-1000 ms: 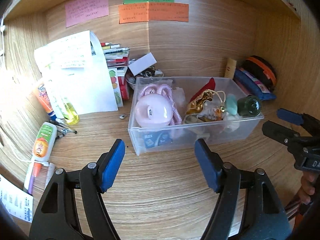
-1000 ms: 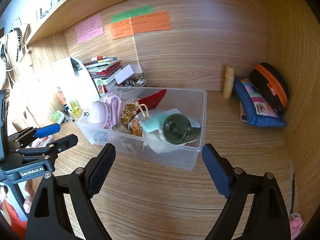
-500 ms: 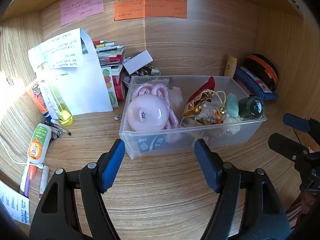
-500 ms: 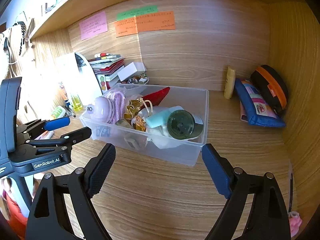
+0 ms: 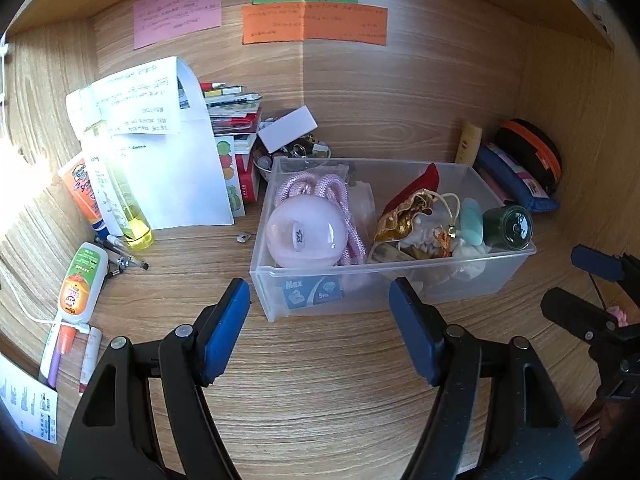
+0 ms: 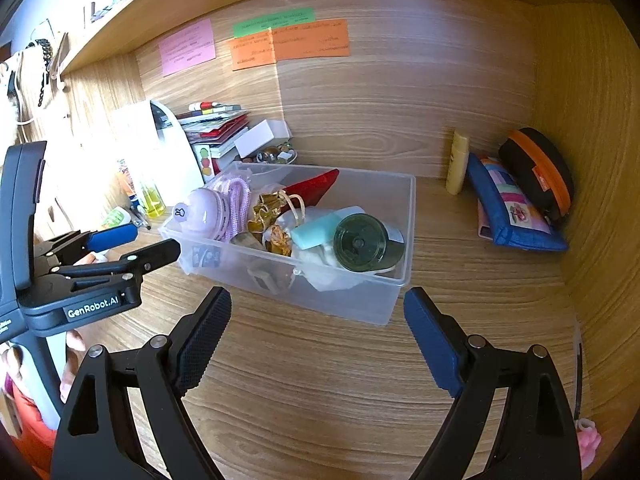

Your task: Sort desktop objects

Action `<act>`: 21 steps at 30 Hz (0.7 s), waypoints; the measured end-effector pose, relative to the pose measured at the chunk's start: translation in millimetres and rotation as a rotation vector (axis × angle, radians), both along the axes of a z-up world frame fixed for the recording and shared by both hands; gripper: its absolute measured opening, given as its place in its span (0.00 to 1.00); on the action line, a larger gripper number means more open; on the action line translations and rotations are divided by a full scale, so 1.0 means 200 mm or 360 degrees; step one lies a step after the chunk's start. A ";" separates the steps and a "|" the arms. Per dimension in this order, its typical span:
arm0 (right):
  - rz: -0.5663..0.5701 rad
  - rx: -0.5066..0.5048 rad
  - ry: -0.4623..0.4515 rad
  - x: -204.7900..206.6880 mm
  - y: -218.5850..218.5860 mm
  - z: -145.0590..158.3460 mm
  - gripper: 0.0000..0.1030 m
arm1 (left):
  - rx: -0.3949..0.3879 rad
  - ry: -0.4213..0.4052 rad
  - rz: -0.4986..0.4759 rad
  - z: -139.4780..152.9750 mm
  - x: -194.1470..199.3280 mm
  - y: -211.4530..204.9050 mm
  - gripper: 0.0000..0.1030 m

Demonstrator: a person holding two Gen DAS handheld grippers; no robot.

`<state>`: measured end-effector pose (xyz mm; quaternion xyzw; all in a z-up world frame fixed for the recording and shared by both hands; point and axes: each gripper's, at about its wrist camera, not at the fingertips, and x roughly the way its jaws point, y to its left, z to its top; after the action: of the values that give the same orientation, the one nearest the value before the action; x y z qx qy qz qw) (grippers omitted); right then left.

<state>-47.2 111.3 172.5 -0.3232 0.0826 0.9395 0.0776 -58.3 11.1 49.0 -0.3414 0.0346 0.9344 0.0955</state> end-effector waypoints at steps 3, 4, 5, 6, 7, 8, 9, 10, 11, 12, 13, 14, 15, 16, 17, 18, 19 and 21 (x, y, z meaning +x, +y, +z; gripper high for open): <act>0.0005 0.0006 0.0001 0.00 -0.01 0.00 0.84 | 0.0003 0.0014 0.0011 0.00 0.01 -0.01 0.70; 0.0006 0.0004 0.0001 0.00 -0.01 0.00 0.84 | 0.0007 0.0014 0.0013 0.01 0.01 -0.02 0.70; 0.0006 -0.0001 0.0001 0.00 -0.01 0.00 0.84 | 0.0015 0.0011 0.0010 0.01 0.01 -0.02 0.70; 0.0008 -0.0008 0.0001 0.00 -0.01 -0.01 0.84 | 0.0017 0.0008 -0.0001 0.00 0.01 -0.02 0.70; 0.0010 -0.0015 0.0001 0.00 -0.01 -0.01 0.84 | 0.0015 0.0012 -0.0007 0.01 0.01 -0.02 0.70; 0.0011 -0.0017 0.0001 -0.01 -0.01 -0.01 0.84 | 0.0007 0.0018 -0.0012 0.01 0.02 -0.02 0.70; 0.0013 -0.0021 0.0001 -0.01 -0.01 -0.01 0.84 | -0.0004 0.0024 -0.0019 0.01 0.02 -0.01 0.70; 0.0013 -0.0021 0.0000 -0.01 -0.01 -0.01 0.84 | -0.0014 0.0027 -0.0027 0.01 0.02 0.00 0.70; 0.0012 -0.0021 0.0000 -0.01 -0.01 -0.01 0.84 | -0.0019 0.0030 -0.0032 0.01 0.02 0.00 0.70; 0.0009 -0.0020 0.0000 -0.01 -0.01 -0.01 0.84 | -0.0021 0.0033 -0.0036 0.01 0.02 0.01 0.70; 0.0010 -0.0020 0.0000 -0.01 -0.01 -0.01 0.84 | -0.0022 0.0030 -0.0043 0.01 0.02 0.01 0.70; 0.0009 -0.0021 0.0000 0.00 -0.01 -0.01 0.84 | -0.0018 0.0027 -0.0050 0.00 0.02 0.02 0.70; 0.0009 -0.0020 0.0000 0.00 -0.01 -0.01 0.84 | -0.0015 0.0024 -0.0051 0.00 0.02 0.02 0.70; 0.0008 -0.0020 0.0000 0.00 -0.01 -0.01 0.84 | -0.0011 0.0022 -0.0055 0.00 0.02 0.03 0.70; 0.0005 -0.0019 -0.0002 0.00 -0.01 -0.01 0.84 | -0.0005 0.0019 -0.0058 0.00 0.01 0.03 0.70; 0.0002 -0.0019 -0.0003 0.00 -0.01 -0.01 0.84 | 0.0001 0.0017 -0.0061 0.00 0.01 0.03 0.70; -0.0002 -0.0019 -0.0003 0.00 0.00 -0.01 0.84 | 0.0006 0.0015 -0.0064 0.00 0.01 0.03 0.70; -0.0010 -0.0020 -0.0003 0.01 0.00 -0.01 0.84 | 0.0012 0.0013 -0.0072 0.00 0.01 0.04 0.70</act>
<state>-44.9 111.2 170.6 -0.3244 0.0895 0.9384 0.0786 -57.2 18.4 48.9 -0.3363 0.0393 0.9335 0.1178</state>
